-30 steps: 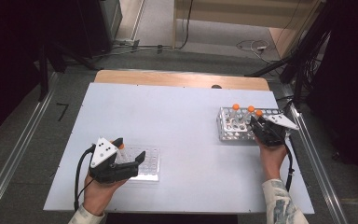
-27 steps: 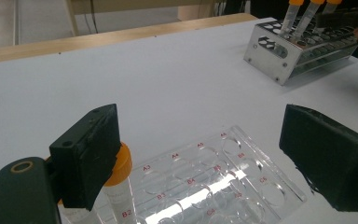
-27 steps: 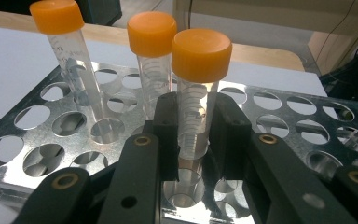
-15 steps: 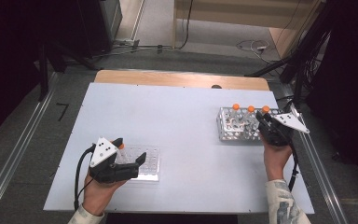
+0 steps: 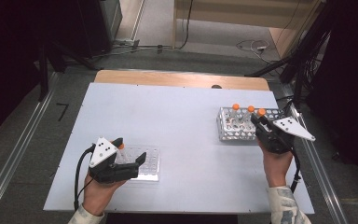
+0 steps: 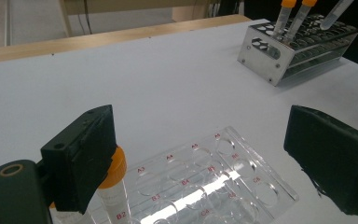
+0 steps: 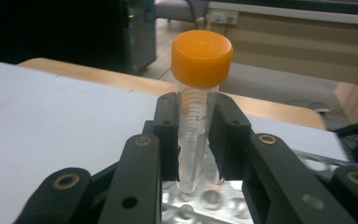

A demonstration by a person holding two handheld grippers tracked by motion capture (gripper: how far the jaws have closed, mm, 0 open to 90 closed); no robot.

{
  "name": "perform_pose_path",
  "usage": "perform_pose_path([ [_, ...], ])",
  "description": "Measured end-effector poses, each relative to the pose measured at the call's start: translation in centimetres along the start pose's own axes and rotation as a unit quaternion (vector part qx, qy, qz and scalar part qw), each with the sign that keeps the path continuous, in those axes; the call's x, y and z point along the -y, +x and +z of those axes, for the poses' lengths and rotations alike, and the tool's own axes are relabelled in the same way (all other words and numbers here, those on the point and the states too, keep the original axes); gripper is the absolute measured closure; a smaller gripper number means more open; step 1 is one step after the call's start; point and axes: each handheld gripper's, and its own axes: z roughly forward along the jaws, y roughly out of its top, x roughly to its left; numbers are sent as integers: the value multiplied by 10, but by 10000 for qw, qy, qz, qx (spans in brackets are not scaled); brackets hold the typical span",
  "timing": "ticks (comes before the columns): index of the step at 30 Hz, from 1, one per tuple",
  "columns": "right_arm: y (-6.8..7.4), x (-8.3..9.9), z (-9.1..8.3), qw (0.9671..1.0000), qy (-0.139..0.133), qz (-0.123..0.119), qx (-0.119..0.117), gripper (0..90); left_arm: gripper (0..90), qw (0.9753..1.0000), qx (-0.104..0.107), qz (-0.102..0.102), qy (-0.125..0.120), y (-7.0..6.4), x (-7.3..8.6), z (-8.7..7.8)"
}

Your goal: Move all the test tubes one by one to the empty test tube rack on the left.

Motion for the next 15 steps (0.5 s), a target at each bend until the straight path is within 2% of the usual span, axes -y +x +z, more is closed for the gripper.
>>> perform_pose_path([
  [3, 17, -1, 1, 9995, 41, -92, -303, 714, 102, 10000, -8, 5, -4, 0, 0, 0],
  [6, 37, 0, 4, 9975, 138, -237, -650, 714, 103, 10000, -18, 3, -5, -1, 0, 1],
  [11, 70, 4, 12, 9917, 329, -442, -1162, 714, 103, 10000, 13, 8, -9, -4, 1, 2],
  [15, 89, 8, 13, 9869, 440, -551, -1453, 714, 103, 10000, 1, 61, 11, -6, 2, 3],
])
